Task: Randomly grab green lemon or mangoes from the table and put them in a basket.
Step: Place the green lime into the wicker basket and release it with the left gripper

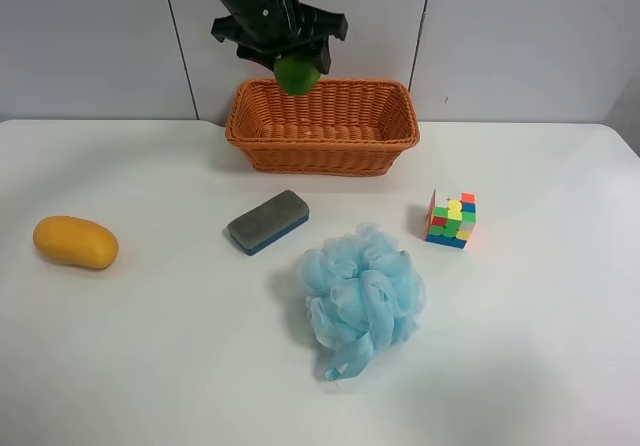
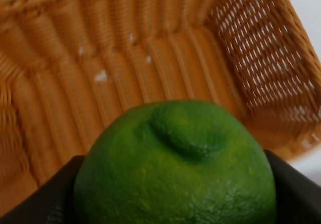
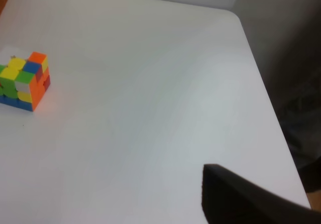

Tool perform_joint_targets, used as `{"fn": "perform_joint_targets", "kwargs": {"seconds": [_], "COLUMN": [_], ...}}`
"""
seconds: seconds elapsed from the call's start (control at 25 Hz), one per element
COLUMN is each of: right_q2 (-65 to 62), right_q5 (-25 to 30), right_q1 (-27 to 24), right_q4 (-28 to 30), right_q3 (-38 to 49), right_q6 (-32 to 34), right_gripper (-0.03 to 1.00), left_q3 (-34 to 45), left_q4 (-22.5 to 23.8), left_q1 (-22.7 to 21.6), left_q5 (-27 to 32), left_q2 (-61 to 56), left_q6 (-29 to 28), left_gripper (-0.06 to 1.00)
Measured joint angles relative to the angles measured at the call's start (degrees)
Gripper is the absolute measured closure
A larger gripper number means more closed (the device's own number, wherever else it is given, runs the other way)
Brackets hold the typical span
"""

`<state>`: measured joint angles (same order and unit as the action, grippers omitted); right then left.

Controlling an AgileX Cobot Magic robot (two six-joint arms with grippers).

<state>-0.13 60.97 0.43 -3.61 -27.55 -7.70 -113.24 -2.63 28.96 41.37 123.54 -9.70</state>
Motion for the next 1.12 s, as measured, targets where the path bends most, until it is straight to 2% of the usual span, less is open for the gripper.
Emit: {"fn": "perform_joint_targets", "kwargs": {"seconds": [0.2, 0.52, 0.92, 0.96, 1.04, 1.12], "right_q2": [0.0, 0.0, 0.0, 0.0, 0.0, 0.0], "right_q5": [0.0, 0.0, 0.0, 0.0, 0.0, 0.0], "right_q1": [0.0, 0.0, 0.0, 0.0, 0.0, 0.0], "right_q4": [0.0, 0.0, 0.0, 0.0, 0.0, 0.0], "right_q3": [0.0, 0.0, 0.0, 0.0, 0.0, 0.0], "right_q6": [0.0, 0.0, 0.0, 0.0, 0.0, 0.0], "right_gripper": [-0.02, -0.02, -0.02, -0.02, -0.02, -0.02], "left_q3": [0.0, 0.0, 0.0, 0.0, 0.0, 0.0], "left_q4": [0.13, 0.65, 1.59, 1.67, 1.72, 1.72], "left_q1": [-0.91, -1.63, -1.63, -1.63, -1.63, -1.63], "left_q5": [-6.92, -13.99, -17.08, -17.14, -17.21, -17.21], "left_q2": [4.59, 10.46, 12.19, 12.19, 12.19, 12.19], "left_q6": [0.15, 0.57, 0.61, 0.61, 0.61, 0.61], "left_gripper": [0.32, 0.32, 0.31, 0.26, 0.08, -0.01]}}
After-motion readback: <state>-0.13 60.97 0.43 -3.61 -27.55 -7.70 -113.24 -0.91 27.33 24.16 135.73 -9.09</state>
